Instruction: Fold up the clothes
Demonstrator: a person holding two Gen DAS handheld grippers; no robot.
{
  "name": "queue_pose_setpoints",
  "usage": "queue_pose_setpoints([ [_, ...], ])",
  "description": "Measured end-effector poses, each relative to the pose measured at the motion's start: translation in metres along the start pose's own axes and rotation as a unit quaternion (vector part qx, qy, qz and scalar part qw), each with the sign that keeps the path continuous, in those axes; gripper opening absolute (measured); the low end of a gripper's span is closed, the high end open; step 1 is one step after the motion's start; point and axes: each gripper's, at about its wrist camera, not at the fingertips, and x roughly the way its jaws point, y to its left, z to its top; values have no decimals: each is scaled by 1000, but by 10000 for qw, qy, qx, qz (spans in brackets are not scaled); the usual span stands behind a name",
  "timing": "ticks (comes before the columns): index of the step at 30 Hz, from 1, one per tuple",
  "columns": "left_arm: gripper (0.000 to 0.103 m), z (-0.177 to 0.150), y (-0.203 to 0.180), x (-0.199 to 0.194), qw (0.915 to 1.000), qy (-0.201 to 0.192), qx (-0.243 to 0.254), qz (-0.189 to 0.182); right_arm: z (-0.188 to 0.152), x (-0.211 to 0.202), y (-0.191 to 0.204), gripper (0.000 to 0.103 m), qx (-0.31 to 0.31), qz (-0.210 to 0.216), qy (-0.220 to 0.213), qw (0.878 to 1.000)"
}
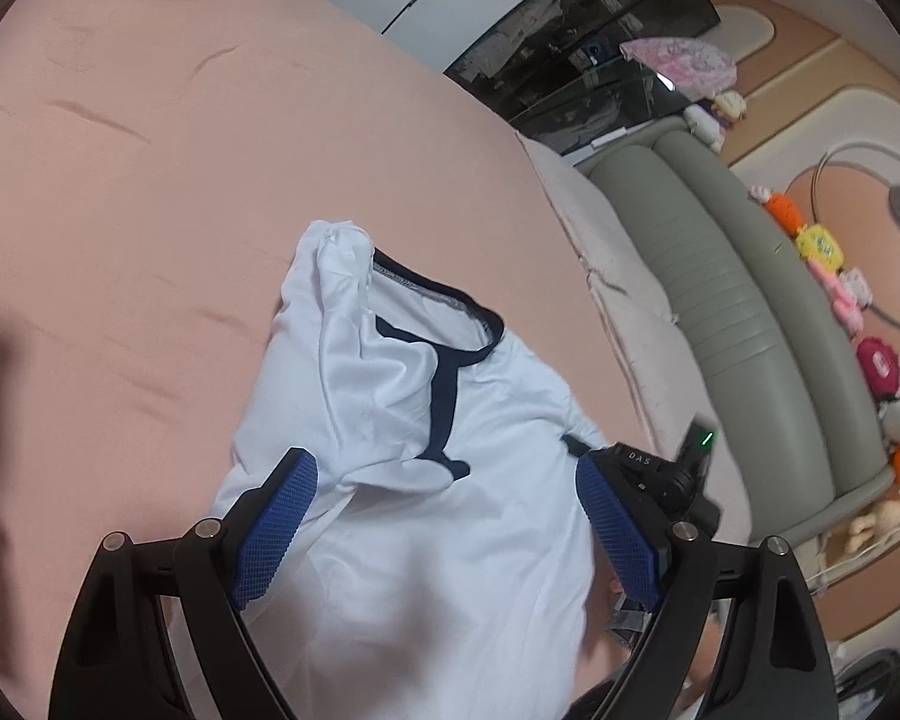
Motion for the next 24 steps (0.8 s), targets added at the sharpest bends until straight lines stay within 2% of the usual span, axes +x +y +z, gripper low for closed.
queue_pose_setpoints([
  [1, 89, 0, -1, 0, 9999, 4, 84, 94, 0, -2, 21, 3, -705, -477, -95, 9963],
  [2, 89, 0, -3, 0, 9997, 8, 169, 189, -3, -2, 39, 3, -1384, -933, -187, 9858],
  [3, 89, 0, -3, 0, 9995, -1, 208, 229, -9, -1, 57, 3, -2078, -1387, -283, 9679],
  [5, 89, 1, -2, 0, 9996, 5, 209, 171, -29, 6, 88, 3, -3385, -2139, -508, 9149],
  [7, 89, 3, -1, 0, 9997, 9, 192, 151, -57, 14, 109, 3, -4526, -2724, -671, 8464],
  [9, 88, 5, -1, 0, 9995, -3, 230, 237, -86, 16, 117, 3, -5333, -3102, -948, 7812],
  [11, 89, 6, -1, -1, 9990, -20, 297, 326, -114, 20, 128, 3, -6052, -3428, -1286, 7068],
  [16, 88, 7, 4, -7, 9997, 1, 193, 165, -158, 39, 138, 3, -7197, -3661, -1656, 5662],
  [17, 88, 8, 5, -8, 9996, 2, 196, 188, -166, 45, 139, 3, -7418, -3685, -1656, 5353],
  [18, 88, 8, 6, -9, 9996, 3, 199, 211, -171, 53, 137, 3, -7624, -3741, -1482, 5067],
  [20, 88, 9, 8, -12, 9995, -9, 220, 238, -174, 69, 139, 3, -7886, -3643, -920, 4868],
  [22, 89, 9, 10, -13, 9996, 2, 203, 205, -173, 78, 132, 6, -8022, -3586, -547, 4742],
  [23, 89, 9, 10, -14, 9996, 18, 204, 188, -173, 80, 130, 7, -8056, -3587, -439, 4695],
  [24, 89, 9, 10, -14, 9996, 34, 205, 172, -170, 80, 130, 7, -8065, -3573, -346, 4698],
])
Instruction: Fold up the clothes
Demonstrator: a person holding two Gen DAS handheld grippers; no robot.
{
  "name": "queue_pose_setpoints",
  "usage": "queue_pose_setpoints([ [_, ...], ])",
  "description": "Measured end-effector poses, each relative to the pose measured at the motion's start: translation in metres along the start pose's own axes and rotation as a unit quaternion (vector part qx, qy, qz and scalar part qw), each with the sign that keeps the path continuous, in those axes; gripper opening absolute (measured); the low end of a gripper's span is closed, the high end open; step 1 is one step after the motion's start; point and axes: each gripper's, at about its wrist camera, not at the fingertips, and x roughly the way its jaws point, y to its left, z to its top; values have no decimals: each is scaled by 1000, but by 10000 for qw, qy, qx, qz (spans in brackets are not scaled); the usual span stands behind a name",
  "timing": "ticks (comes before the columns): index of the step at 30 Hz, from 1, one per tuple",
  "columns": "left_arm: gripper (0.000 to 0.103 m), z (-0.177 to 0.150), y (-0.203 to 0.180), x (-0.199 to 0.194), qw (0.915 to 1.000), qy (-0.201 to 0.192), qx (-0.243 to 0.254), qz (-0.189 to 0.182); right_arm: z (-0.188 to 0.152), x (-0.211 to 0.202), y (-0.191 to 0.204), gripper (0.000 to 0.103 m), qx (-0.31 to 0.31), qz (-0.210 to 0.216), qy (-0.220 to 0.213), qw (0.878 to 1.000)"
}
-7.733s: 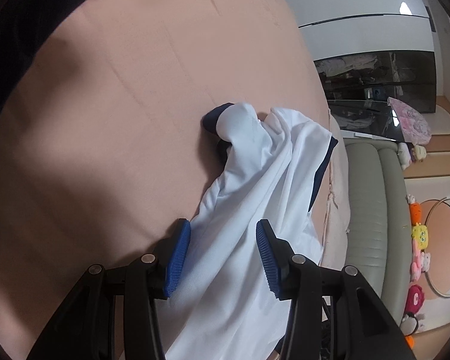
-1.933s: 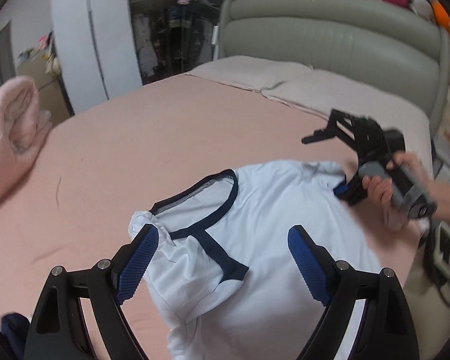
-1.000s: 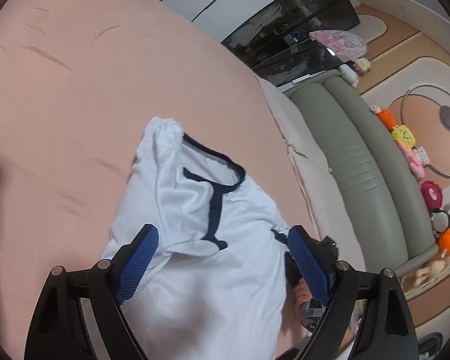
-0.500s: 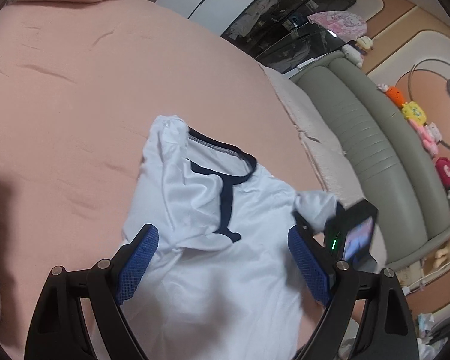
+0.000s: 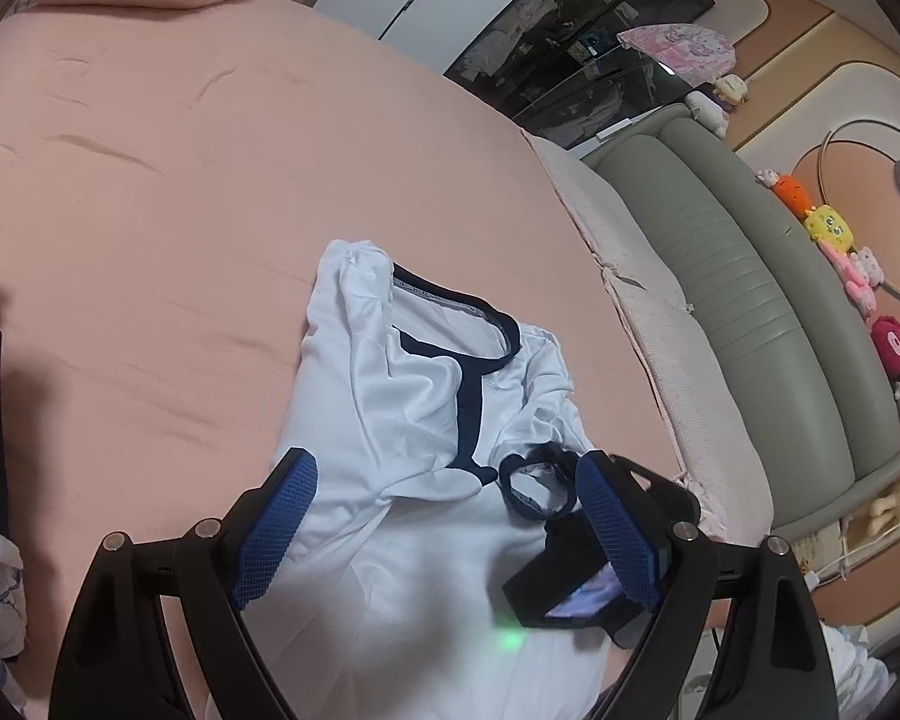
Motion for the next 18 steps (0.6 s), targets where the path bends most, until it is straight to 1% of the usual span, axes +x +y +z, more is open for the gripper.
queue_pose_setpoints([
  [3, 89, 0, 0, 0, 9999, 36, 75, 61, -5, 0, -9, 10, 90, 305, 139, 9994],
  [4, 89, 0, -2, 2, 9998, 60, 137, 133, -6, 0, -12, 10, 129, 403, 177, 9989],
  [6, 89, 1, -6, 3, 9992, 86, 270, 291, -7, 2, -20, 16, 218, 564, 223, 9979],
  [7, 89, 0, -6, 2, 9985, 82, 366, 390, -7, 3, -24, 23, 298, 602, 224, 9975],
  [8, 89, -1, -8, 2, 9978, 80, 457, 474, -11, 3, -30, 35, 454, 660, 206, 9966],
  [9, 89, -2, -11, 3, 9969, 77, 549, 557, -14, 0, -35, 41, 609, 721, 184, 9954],
  [10, 89, -3, -13, 4, 9958, 92, 639, 645, -15, -12, -32, 55, 772, 809, 140, 9936],
  [11, 89, -4, -15, 5, 9946, 107, 729, 732, -17, -13, -39, 71, 965, 956, 70, 9907],
  [12, 89, -4, -16, 5, 9939, 123, 766, 783, -19, -16, -47, 76, 1170, 1141, -16, 9866],
  [14, 89, -5, -16, 8, 9935, 188, 785, 806, -28, -32, -58, 77, 1529, 1579, -210, 9753],
  [16, 89, -7, -15, 10, 9931, 246, 799, 820, -37, -49, -65, 77, 1829, 2142, -457, 9584],
  [17, 89, -7, -15, 11, 9927, 275, 819, 844, -41, -55, -67, 77, 1919, 2358, -577, 9509],
  [18, 89, -8, -17, 11, 9920, 294, 852, 881, -46, -62, -71, 77, 2024, 2625, -728, 9407],
])
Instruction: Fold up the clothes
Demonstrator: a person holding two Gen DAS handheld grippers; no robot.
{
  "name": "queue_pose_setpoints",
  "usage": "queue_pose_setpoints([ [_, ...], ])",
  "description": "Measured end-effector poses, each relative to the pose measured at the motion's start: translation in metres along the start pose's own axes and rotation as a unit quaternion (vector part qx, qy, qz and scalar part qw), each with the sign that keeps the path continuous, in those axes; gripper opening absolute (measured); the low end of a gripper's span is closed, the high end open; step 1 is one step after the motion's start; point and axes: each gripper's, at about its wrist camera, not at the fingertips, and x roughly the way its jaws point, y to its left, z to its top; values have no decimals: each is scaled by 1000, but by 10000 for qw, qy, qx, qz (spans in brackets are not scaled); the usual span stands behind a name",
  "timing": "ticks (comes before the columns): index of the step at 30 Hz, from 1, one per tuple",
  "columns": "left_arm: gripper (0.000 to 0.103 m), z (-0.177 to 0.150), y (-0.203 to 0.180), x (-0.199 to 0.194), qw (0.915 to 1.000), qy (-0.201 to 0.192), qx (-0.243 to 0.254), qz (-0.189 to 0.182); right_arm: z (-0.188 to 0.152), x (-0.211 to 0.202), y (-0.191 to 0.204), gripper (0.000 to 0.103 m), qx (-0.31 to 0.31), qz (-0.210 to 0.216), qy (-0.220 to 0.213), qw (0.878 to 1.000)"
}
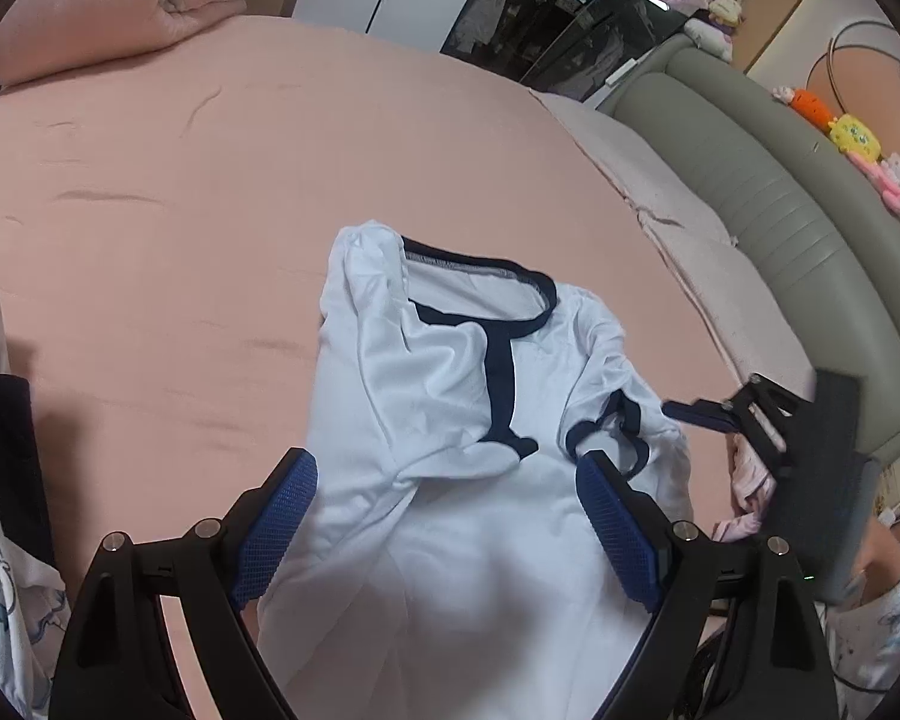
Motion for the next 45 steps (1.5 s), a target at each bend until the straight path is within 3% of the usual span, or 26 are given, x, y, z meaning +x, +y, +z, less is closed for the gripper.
queue_pose_setpoints([
  [3, 89, 0, -3, -1, 9997, 9, 182, 172, -7, -22, -16, 77, 656, 999, -340, 9923],
  [5, 89, 4, -6, -3, 9990, 13, 352, 292, -13, -28, -38, 77, 1203, 1660, -471, 9776],
  [9, 89, 19, -11, -5, 9964, 47, 727, 436, -35, -31, -63, 77, 2655, 2780, -695, 9206],
  [12, 89, 40, -16, 2, 9909, 113, 1109, 753, -48, -15, -107, 77, 3697, 3169, -768, 8700],
  [14, 89, 58, -17, 13, 9842, 277, 1422, 1020, -47, 6, -137, 77, 4011, 3149, -710, 8573],
  [18, 89, 87, -12, 32, 9791, 575, 1573, 1153, -55, 34, -168, 77, 4615, 3270, -563, 8227],
  [21, 89, 101, -12, 45, 9789, 724, 1575, 1081, -58, 60, -179, 77, 4997, 3408, -428, 7952],
  [27, 89, 121, 5, 70, 9820, 1064, 1156, 1047, -67, 96, -181, 77, 5542, 3461, -129, 7569],
  [30, 89, 125, 17, 78, 9832, 1203, 937, 1006, -71, 106, -179, 77, 5672, 3559, -53, 7427],
  [34, 89, 122, 34, 92, 9767, 1534, 860, 1230, -72, 120, -170, 77, 5689, 3682, 132, 7353],
  [36, 89, 120, 39, 96, 9741, 1593, 891, 1331, -74, 127, -165, 77, 5780, 3808, 142, 7216],
  [39, 89, 120, 51, 101, 9784, 1680, 627, 1026, -83, 137, -165, 78, 6109, 4086, -128, 6780],
  [44, 89, 123, 76, 114, 9847, 1684, -271, 346, -90, 155, -166, 78, 6589, 4527, -414, 5993],
  [45, 89, 123, 79, 117, 9844, 1695, -406, 232, -89, 158, -165, 78, 6625, 4566, -418, 5924],
])
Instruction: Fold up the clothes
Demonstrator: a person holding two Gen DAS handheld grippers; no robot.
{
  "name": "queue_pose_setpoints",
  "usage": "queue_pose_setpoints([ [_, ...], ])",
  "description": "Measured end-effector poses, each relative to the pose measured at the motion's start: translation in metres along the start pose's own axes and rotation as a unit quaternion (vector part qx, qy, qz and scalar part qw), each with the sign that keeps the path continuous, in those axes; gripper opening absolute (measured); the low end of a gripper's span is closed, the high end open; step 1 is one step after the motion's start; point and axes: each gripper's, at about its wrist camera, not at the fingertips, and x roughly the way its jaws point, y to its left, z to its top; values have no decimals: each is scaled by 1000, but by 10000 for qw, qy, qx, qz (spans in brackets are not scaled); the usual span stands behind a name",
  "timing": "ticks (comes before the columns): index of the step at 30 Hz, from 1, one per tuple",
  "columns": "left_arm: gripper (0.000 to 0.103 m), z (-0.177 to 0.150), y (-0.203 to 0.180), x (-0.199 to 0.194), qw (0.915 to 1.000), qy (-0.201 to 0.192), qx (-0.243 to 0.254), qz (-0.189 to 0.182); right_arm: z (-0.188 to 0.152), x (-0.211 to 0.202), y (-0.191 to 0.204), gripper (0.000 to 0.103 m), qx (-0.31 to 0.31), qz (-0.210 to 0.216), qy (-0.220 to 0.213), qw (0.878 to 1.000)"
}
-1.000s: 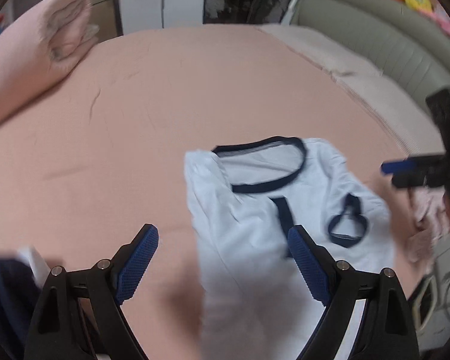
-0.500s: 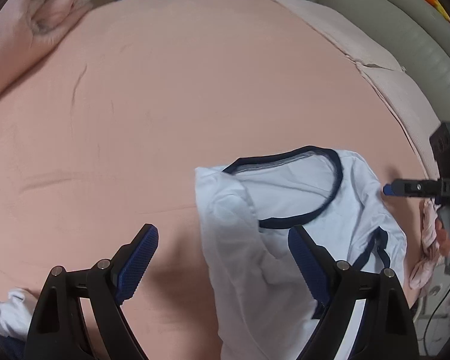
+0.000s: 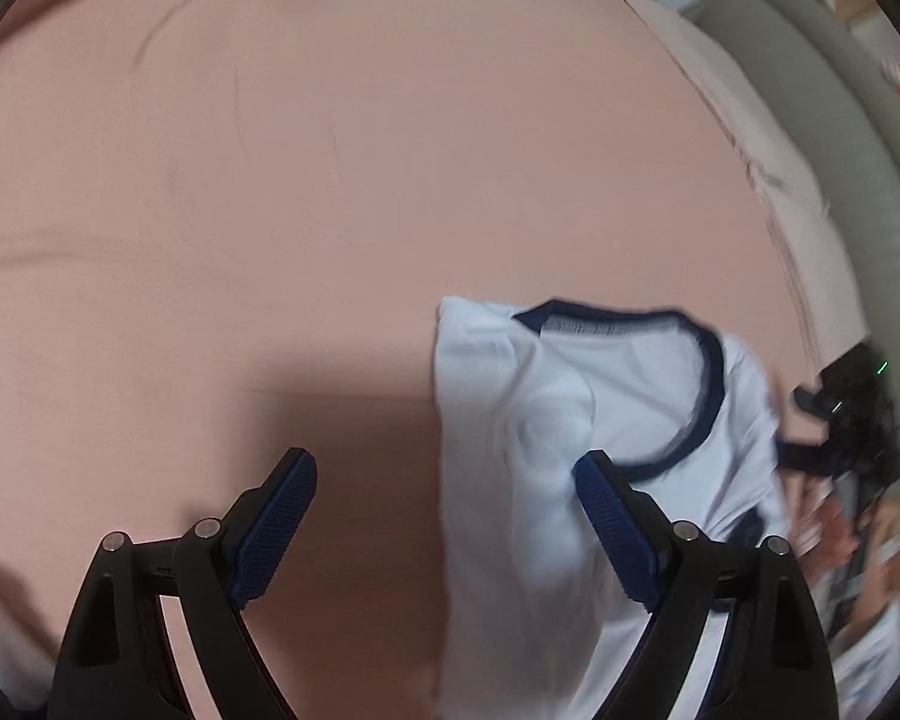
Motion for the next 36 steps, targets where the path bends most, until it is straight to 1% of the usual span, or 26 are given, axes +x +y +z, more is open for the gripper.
queue_pose_setpoints([
  [2, 89, 2, 2, 7, 9998, 29, -150, -129, 2, 7, 3, 78, 7, 61, 56, 10000],
  [3, 89, 3, 0, 10, 9999, 26, -113, -91, 3, 10, 6, 78, -12, 83, 90, 9999],
  [5, 89, 4, -8, 12, 9999, 10, 116, 41, 5, 13, 11, 78, -53, 46, 169, 9998],
  [7, 89, 6, -16, 13, 9996, 50, 264, 98, 4, 14, 13, 78, -101, 26, 231, 9997],
  [11, 89, 10, -23, 19, 9998, 100, 162, -52, 7, 24, 20, 78, -73, 87, 285, 9995],
  [13, 89, 11, -24, 25, 10000, 89, 13, -38, 11, 30, 23, 78, -73, 35, 300, 9995],
  [14, 98, 11, -25, 27, 9999, 70, -21, -82, 13, 32, 24, 78, -58, 12, 309, 9995],
  [15, 103, 10, -27, 27, 9998, 12, -42, -189, 15, 34, 25, 79, -42, -6, 320, 9995],
  [16, 103, 8, -28, 27, 9998, -41, -78, -160, 16, 34, 25, 84, -16, 4, 344, 9994],
  [17, 103, 6, -30, 28, 9999, -55, -46, -103, 17, 34, 24, 85, 9, 13, 368, 9993],
  [21, 103, 2, -39, 29, 9997, 30, 209, 74, 17, 34, 21, 85, -16, 120, 408, 9991],
  [22, 103, 1, -39, 29, 9998, 14, 190, 69, 17, 34, 20, 83, -9, 53, 396, 9992],
  [25, 103, -1, -35, 28, 9999, -93, -82, -37, 17, 34, 17, 69, 45, -191, 394, 9990],
  [27, 103, -2, -32, 25, 9996, -126, -229, -139, 19, 31, 11, 59, 229, -173, 419, 9987],
  [28, 103, -4, -29, 23, 9990, -184, -346, -221, 19, 29, 4, 46, 356, -168, 420, 9983],
  [29, 99, -5, -27, 21, 9985, -227, -429, -261, 19, 27, -2, 32, 467, -159, 423, 9979],
  [30, 96, -7, -26, 19, 9980, -274, -502, -264, 19, 26, -10, 23, 490, -144, 434, 9978],
  [31, 92, -9, -24, 18, 9975, -321, -574, -266, 18, 25, -17, 0, 479, -192, 431, 9977],
  [32, 87, -11, -24, 16, 9975, -349, -558, -246, 17, 26, -24, 0, 514, -143, 405, 9978],
  [33, 85, -13, -24, 15, 9976, -377, -537, -226, 15, 26, -30, 0, 593, 68, 349, 9976],
  [34, 81, -15, -24, 14, 9976, -405, -516, -206, 14, 26, -32, 0, 580, 160, 301, 9977],
  [36, 74, -18, -21, 12, 9974, -432, -523, -233, 14, 27, -30, 0, 469, 69, 281, 9985],
])
